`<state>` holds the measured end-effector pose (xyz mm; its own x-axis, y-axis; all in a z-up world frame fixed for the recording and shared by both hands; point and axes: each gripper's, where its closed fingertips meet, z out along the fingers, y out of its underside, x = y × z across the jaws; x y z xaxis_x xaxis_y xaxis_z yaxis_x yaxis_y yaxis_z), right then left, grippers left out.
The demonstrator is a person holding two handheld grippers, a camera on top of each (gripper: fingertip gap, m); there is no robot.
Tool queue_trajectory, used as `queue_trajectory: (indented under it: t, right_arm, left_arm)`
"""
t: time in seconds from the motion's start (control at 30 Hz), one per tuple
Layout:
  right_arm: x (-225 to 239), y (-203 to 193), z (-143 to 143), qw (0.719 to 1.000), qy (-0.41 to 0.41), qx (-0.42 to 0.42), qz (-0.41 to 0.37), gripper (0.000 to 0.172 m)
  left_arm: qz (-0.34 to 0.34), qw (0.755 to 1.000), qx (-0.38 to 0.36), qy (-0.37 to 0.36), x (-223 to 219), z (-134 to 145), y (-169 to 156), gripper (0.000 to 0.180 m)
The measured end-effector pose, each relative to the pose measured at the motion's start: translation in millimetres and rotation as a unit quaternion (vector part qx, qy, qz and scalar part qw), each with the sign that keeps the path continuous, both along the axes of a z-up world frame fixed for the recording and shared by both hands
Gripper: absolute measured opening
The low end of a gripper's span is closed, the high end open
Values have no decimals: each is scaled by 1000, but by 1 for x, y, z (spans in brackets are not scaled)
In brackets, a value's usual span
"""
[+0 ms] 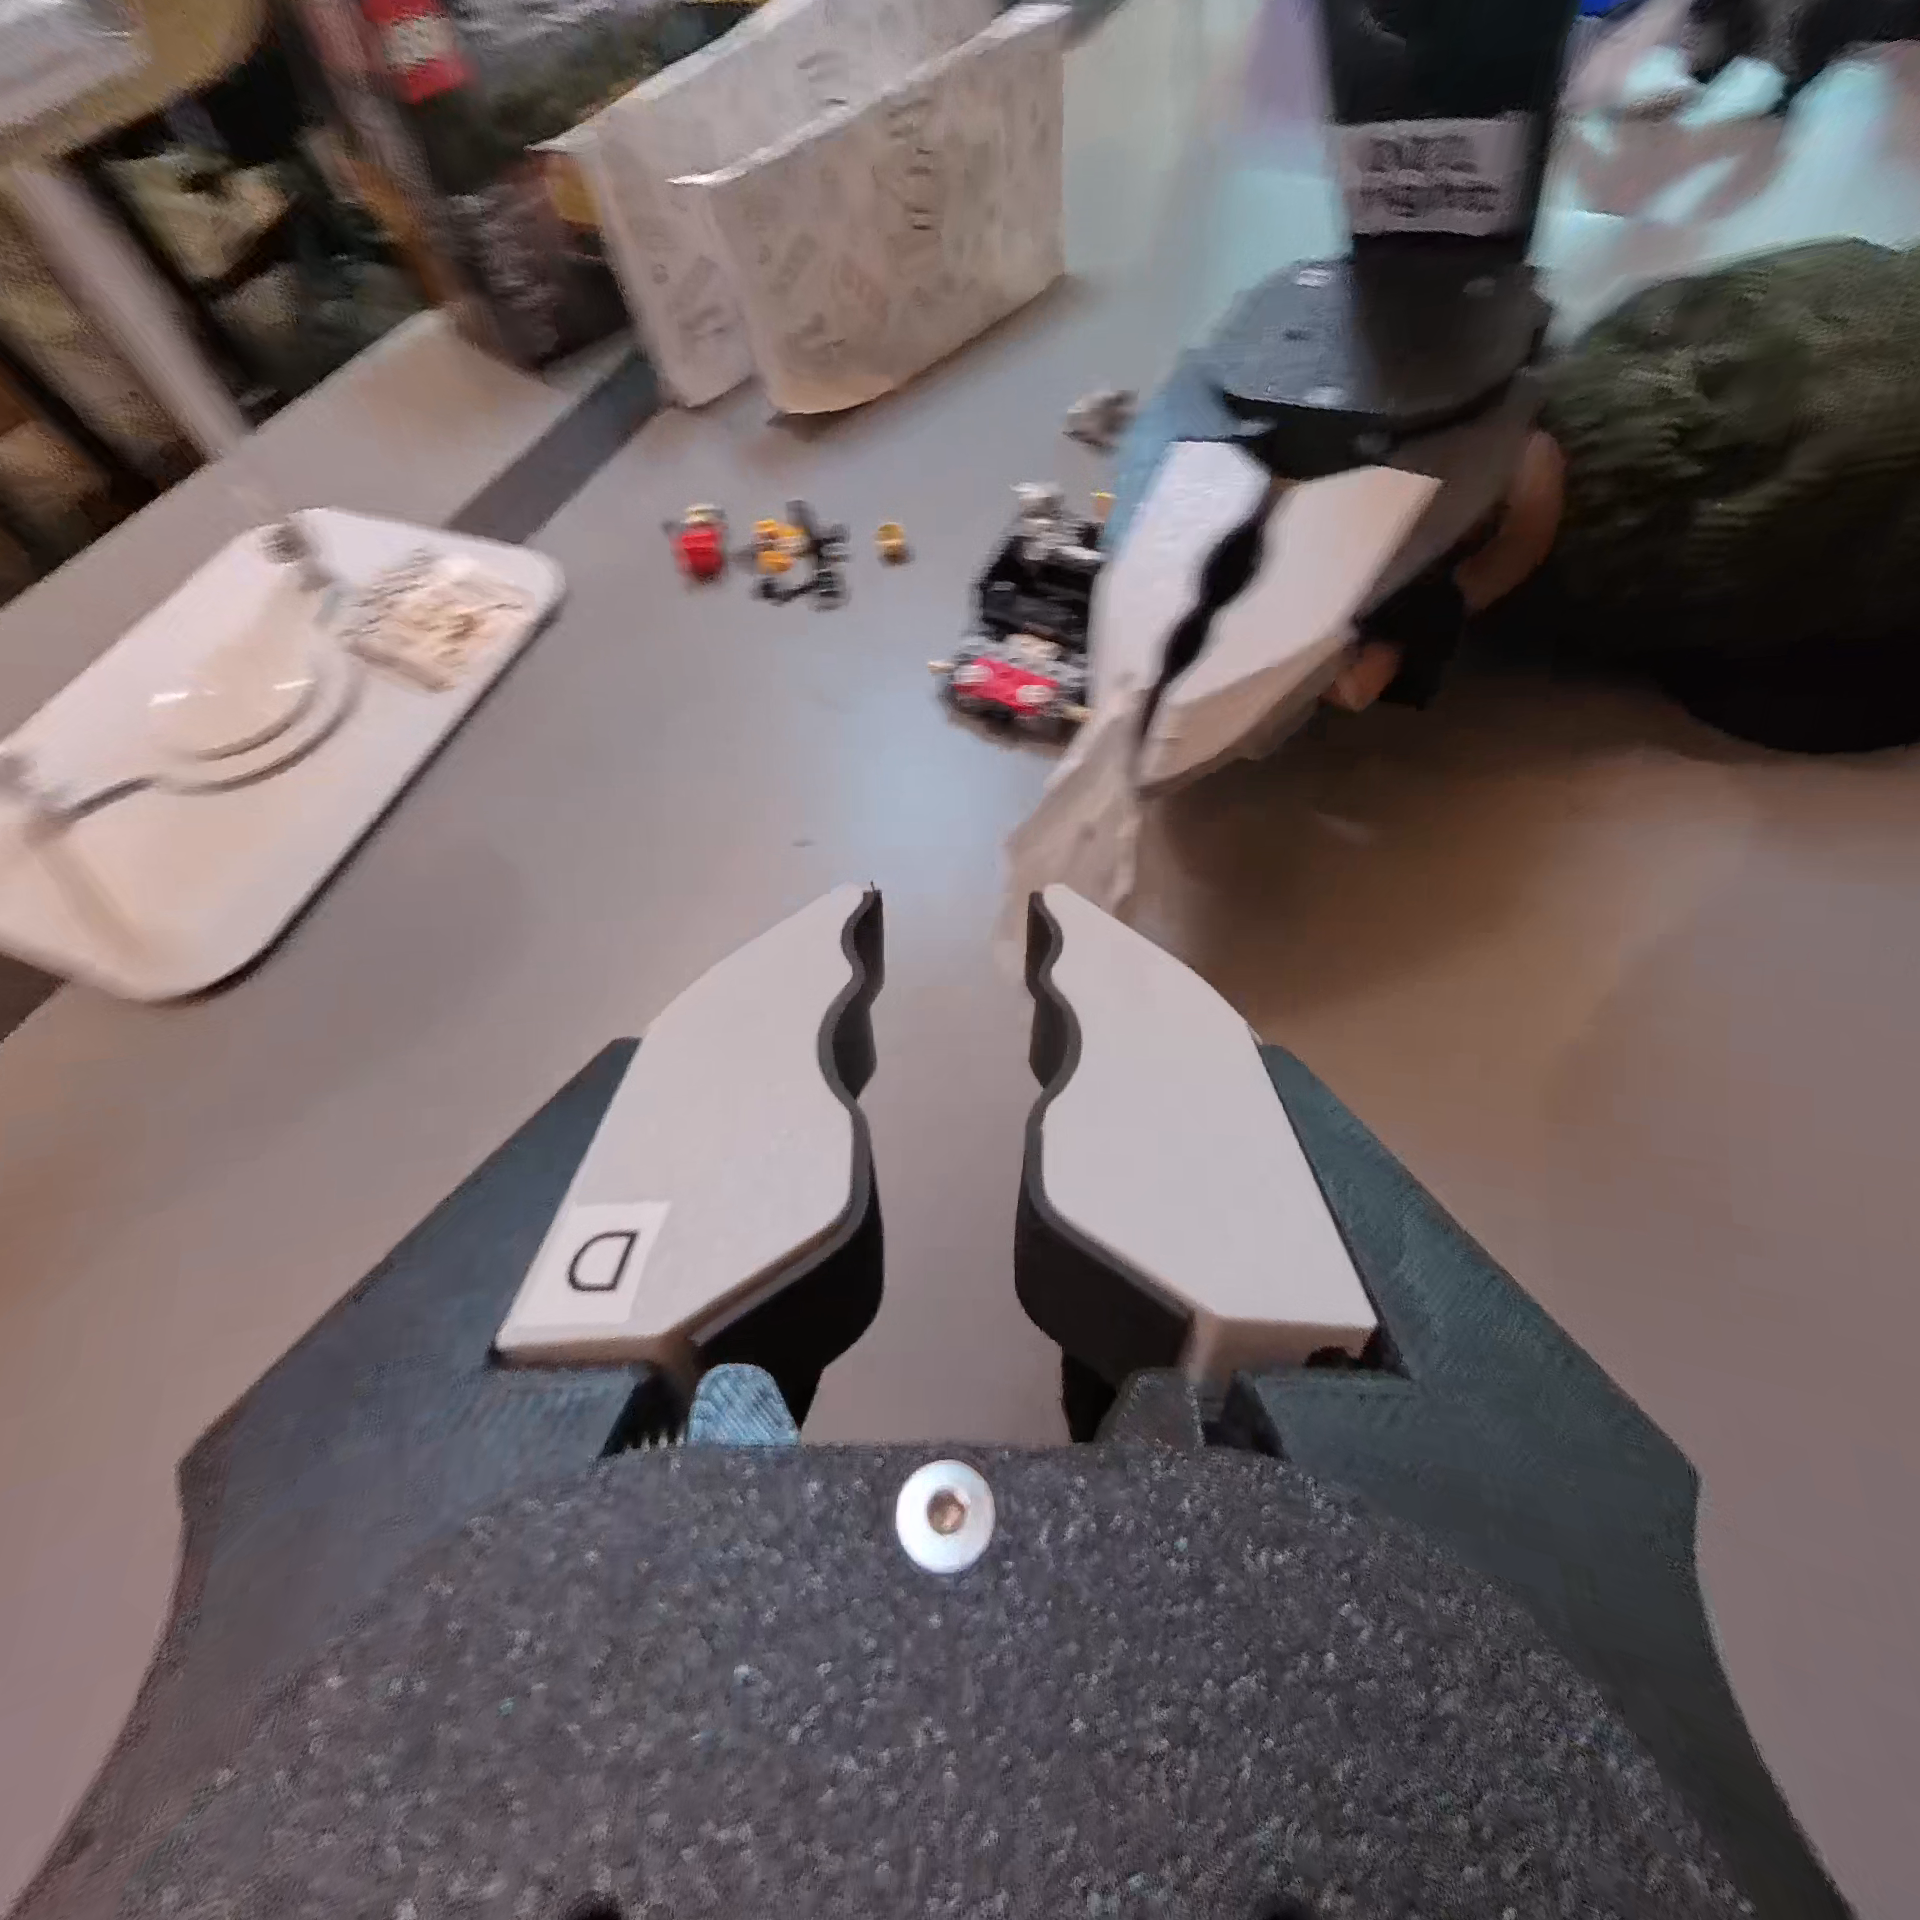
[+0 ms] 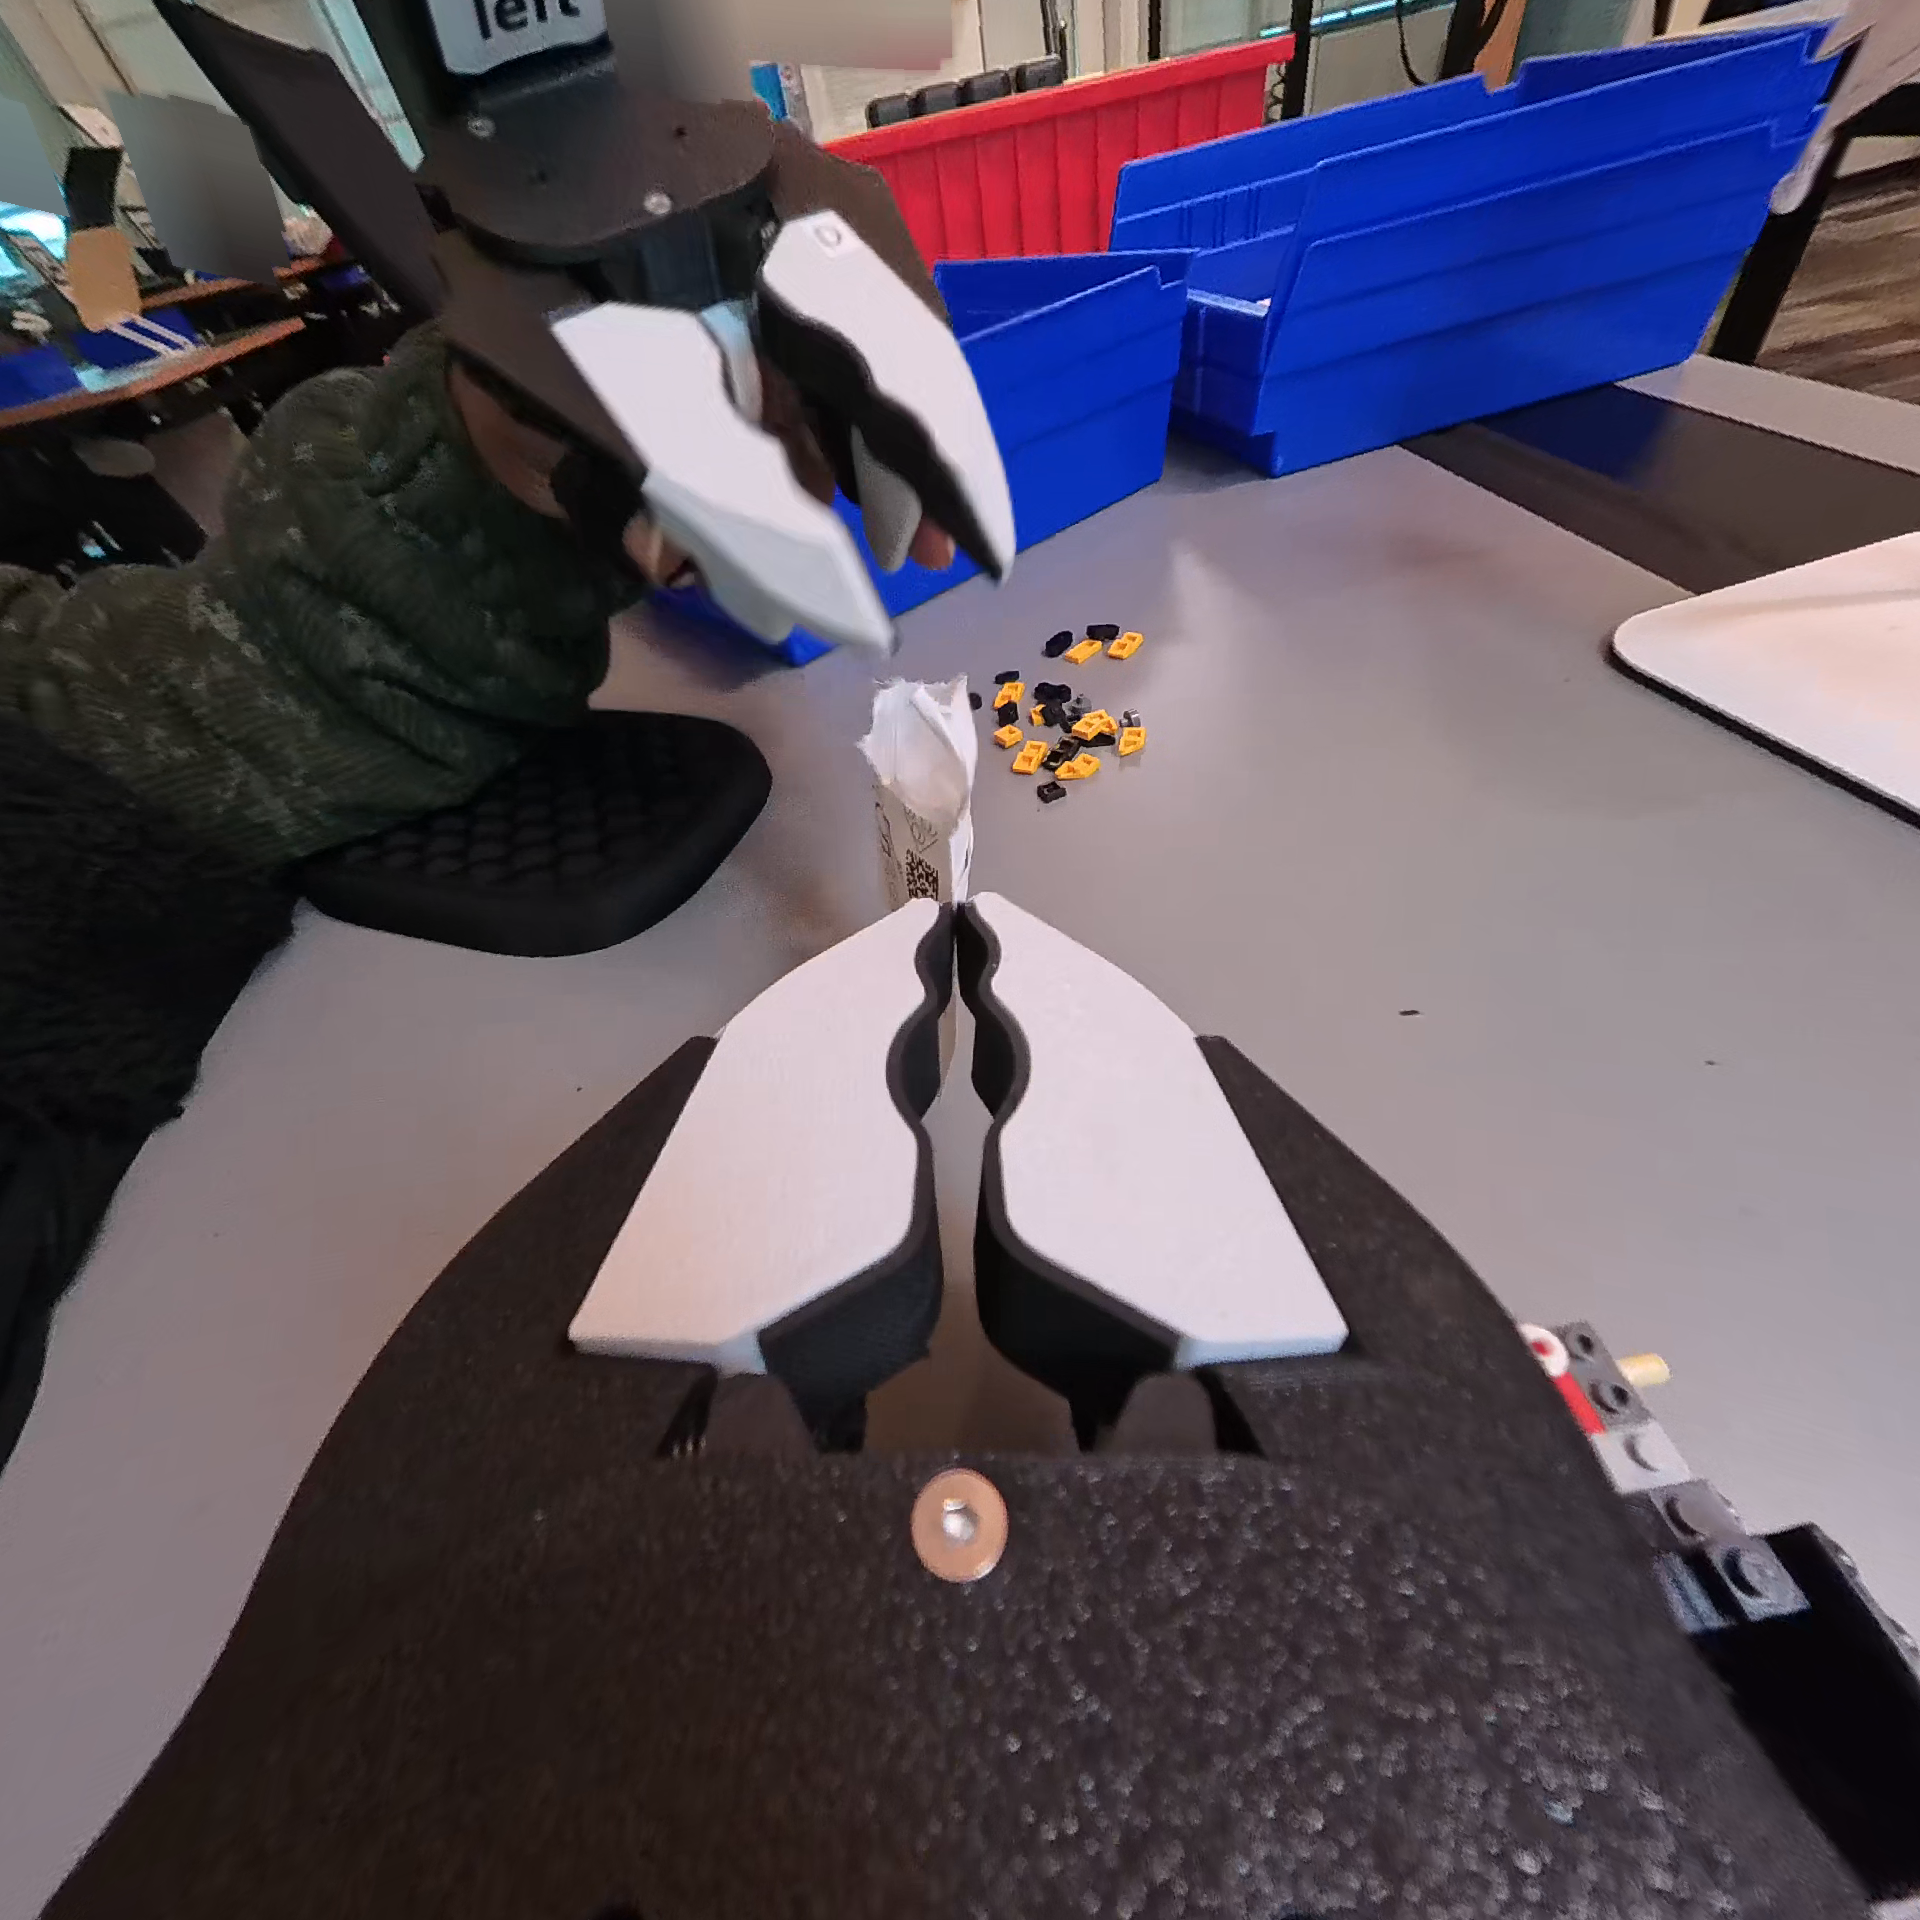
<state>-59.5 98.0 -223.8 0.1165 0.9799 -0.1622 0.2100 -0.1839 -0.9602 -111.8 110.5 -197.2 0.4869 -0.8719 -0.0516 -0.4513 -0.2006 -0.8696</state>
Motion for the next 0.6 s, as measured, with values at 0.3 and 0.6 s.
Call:
queue_trajectory:
  t: [0.3,0.6]
  right_arm:
    - [8,14,3,999,15,-19,-27,0]
    - [10,13,5,999,26,-33,-24,0]
  left_arm:
    - [360,908,-116,180,-138,-60,46,44]
    - [403,892,-176,105,-165,-79,55,50]
